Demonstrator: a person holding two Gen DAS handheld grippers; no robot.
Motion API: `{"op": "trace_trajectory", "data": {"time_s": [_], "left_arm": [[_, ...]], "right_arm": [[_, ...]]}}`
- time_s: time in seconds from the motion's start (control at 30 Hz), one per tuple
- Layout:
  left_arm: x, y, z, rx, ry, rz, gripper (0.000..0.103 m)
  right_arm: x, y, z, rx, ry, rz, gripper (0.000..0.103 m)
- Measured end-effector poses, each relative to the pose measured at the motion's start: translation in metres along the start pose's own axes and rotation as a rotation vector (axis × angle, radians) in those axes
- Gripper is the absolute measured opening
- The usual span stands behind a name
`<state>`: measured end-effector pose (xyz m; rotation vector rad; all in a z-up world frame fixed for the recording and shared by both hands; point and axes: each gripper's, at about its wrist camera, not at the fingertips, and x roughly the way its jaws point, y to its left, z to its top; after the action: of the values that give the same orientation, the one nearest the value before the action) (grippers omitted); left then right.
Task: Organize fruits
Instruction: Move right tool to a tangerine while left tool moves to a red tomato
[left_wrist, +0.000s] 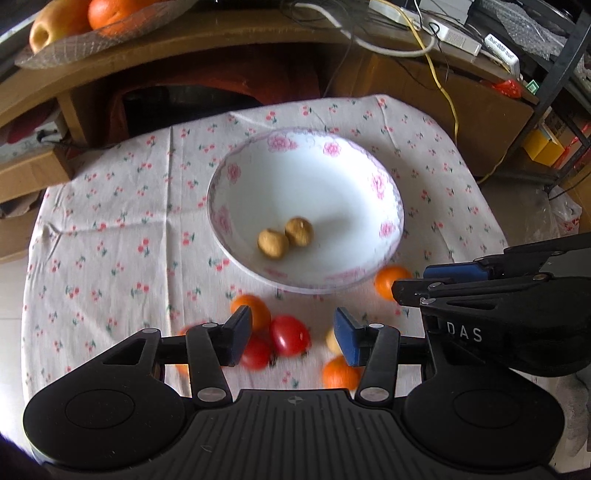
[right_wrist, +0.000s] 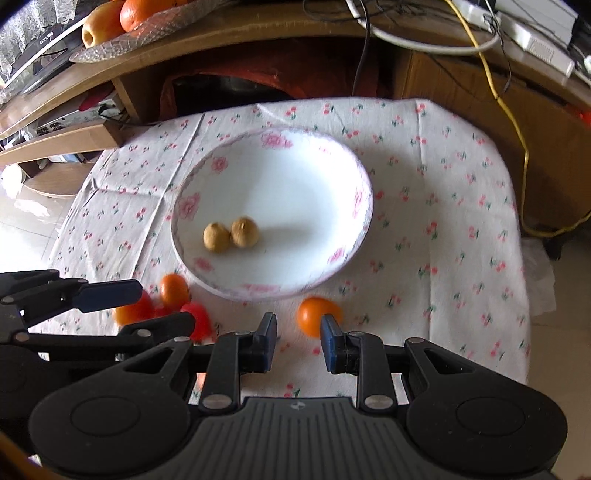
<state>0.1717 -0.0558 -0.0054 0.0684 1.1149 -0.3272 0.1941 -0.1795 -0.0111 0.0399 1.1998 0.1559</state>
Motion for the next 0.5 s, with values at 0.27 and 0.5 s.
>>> {"op": "trace_trajectory", "data": {"time_s": [0.27,0.5], "left_arm": [[-0.006,0.002,-0.012,-0.013,0.010,-0.008,0.059],[-0.006,0.002,-0.021,0.009,0.016,0.001,0.067]], "right_arm": [[0.004,0.004,-0.013,0.003,0.011,0.011,0.027],[0.013,-0.002,-0.010,-0.001,0.014,-0.011,0.027]]}}
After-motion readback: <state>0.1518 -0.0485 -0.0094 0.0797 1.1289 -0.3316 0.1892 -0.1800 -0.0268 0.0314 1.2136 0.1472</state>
